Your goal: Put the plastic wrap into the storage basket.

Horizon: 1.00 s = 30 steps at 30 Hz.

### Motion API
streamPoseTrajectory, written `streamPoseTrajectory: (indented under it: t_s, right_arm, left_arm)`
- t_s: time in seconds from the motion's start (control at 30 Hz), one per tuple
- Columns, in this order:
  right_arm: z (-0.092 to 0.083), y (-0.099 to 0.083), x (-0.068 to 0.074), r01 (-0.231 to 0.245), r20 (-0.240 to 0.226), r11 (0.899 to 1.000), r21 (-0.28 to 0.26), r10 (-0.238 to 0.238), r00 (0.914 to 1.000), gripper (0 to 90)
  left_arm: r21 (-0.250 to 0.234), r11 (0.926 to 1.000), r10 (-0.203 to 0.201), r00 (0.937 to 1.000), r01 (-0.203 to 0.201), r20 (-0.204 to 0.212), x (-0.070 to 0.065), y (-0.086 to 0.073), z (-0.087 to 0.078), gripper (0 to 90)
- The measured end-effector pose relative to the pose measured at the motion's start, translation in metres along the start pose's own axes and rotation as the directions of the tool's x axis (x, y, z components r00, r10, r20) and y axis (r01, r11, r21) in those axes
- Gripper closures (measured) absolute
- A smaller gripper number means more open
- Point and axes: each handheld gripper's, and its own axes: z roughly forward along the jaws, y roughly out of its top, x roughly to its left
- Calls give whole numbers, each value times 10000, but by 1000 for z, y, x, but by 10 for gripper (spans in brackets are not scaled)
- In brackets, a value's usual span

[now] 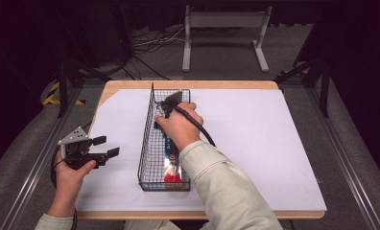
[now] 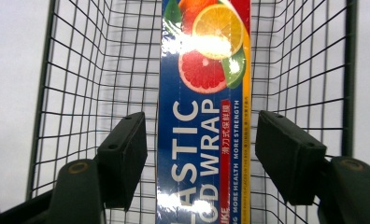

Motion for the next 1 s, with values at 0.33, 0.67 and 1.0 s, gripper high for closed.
streamPoseTrajectory:
  t_s: [0.33, 0.67, 1.0]
  right_arm:
    - [-26, 4, -8, 255, -60, 9990, -375, -257, 9997, 342]
    - [-56, 4, -37, 564, -50, 9944, -889, -571, 9984, 330]
    - [-72, 3, -84, 1289, -200, 9858, -1076, -1318, 9911, 320]
  left_arm:
    - [28, 10000, -3, 10000, 3, 34, 1, 0, 1, 212]
    - [61, 10000, -31, 10000, 31, -40, 0, -1, 2, 212]
    - [144, 9999, -76, 9999, 77, -67, 1, -2, 2, 213]
